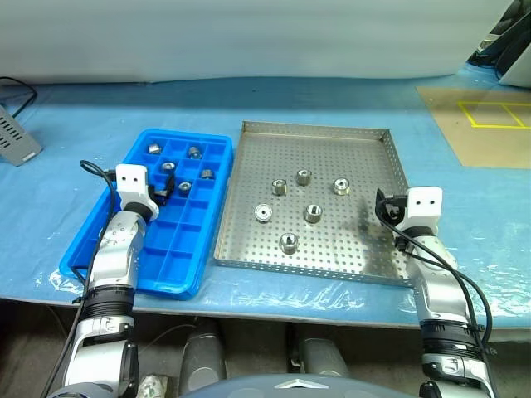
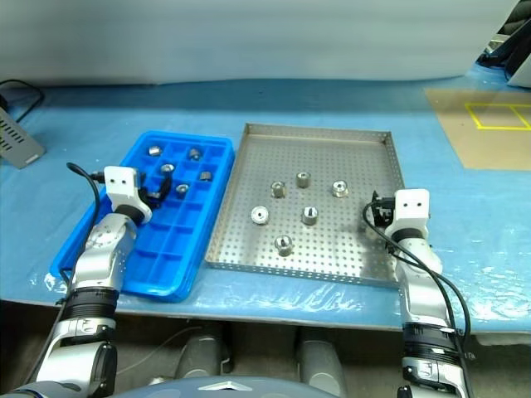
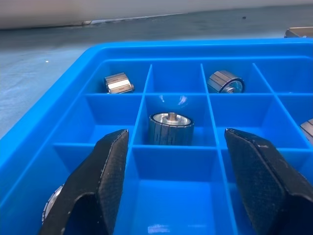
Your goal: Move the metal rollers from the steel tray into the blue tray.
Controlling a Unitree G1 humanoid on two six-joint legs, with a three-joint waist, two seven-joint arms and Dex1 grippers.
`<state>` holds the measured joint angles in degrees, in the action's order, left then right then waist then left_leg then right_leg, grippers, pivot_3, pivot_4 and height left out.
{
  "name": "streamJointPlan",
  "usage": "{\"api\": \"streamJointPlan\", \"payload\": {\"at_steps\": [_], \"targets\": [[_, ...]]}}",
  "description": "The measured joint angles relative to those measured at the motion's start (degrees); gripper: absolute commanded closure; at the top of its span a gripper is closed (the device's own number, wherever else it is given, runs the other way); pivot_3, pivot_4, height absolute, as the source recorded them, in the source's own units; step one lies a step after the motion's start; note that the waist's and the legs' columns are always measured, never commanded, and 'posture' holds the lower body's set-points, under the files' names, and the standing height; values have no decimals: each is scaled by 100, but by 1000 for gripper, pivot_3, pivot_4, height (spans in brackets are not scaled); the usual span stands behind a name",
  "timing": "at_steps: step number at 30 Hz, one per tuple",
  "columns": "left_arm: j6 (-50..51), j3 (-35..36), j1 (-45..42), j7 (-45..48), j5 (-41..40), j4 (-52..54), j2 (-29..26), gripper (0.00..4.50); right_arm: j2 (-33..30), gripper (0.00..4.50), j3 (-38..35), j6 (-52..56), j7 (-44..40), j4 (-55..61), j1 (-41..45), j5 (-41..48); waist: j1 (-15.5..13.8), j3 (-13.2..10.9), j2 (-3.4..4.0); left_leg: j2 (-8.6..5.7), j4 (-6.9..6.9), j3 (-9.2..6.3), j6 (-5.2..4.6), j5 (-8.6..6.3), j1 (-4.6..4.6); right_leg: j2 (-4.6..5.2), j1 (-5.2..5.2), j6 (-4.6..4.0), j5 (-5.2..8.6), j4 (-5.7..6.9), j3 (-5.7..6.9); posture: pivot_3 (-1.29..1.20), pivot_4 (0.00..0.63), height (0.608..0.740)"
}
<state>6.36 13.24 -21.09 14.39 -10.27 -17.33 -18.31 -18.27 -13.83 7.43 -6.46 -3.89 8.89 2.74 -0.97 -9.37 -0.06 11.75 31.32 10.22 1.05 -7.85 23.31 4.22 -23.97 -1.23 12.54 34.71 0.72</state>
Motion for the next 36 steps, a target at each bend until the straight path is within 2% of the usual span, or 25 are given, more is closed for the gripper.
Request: {"api": "streamJointPlan", "payload": {"at_steps": [30, 33, 36], "targets": [[134, -87, -26, 94, -30, 244, 12, 1200, 35, 755, 4, 0, 11, -3, 136, 0, -1, 0, 0, 1, -2, 0, 0, 0, 3, 0, -3, 0, 0, -2, 0, -171, 150, 740], [280, -208, -301, 400, -137, 327, -29, 1200, 34, 755, 4, 0, 22, -3, 135, 0, -19, -1, -1, 1, -1, 0, 1, 1, 7, 0, -6, 1, 0, -1, 1, -171, 150, 740], [307, -448, -926, 842, -149, 369, -216, 1200, 35, 755, 11, -1, 24, -5, 139, 0, -35, -1, -2, 0, -1, 0, 2, 1, 9, 1, -8, 0, 0, 0, 0, -172, 150, 740]]}}
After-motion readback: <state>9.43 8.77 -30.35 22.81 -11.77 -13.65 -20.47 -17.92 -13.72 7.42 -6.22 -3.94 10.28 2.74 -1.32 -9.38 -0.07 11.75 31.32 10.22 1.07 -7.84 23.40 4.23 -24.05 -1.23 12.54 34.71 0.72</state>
